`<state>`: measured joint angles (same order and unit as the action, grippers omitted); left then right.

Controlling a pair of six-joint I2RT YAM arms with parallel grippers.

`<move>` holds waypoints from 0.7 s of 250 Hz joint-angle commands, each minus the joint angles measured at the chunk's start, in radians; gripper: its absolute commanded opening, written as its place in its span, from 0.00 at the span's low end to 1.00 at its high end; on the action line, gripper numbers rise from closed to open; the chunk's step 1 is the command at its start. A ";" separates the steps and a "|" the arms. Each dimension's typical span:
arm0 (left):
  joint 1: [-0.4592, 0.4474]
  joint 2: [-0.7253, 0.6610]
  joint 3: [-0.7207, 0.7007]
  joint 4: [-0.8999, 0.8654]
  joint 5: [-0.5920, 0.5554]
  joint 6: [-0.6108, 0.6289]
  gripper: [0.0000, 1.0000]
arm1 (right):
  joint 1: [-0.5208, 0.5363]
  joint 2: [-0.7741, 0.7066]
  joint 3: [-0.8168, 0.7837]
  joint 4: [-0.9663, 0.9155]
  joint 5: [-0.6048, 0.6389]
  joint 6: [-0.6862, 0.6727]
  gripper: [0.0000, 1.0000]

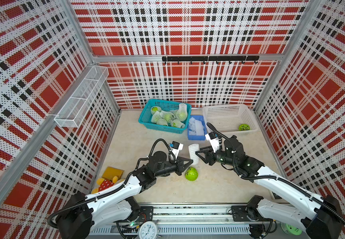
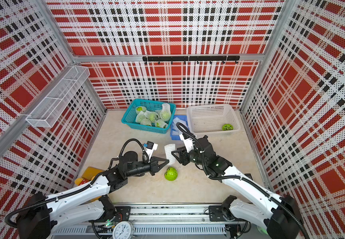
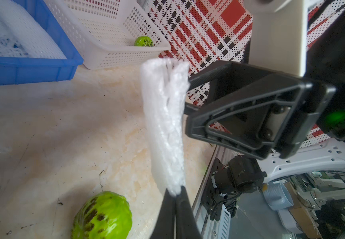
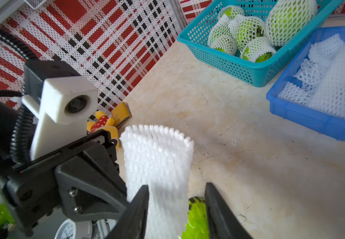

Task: Sleeve custard apples in foam nets
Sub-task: Pick up the foam net from the storage box.

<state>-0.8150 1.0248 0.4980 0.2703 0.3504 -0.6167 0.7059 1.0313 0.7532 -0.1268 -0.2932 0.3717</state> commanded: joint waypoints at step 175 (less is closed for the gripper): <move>0.028 -0.231 -0.051 -0.200 0.033 0.521 0.00 | -0.117 -0.138 -0.128 0.043 -0.455 -0.281 0.58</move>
<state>-0.7803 0.8238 0.4675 0.0814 0.3847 -0.2165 0.5850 0.8825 0.6556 -0.2115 -0.6514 0.2031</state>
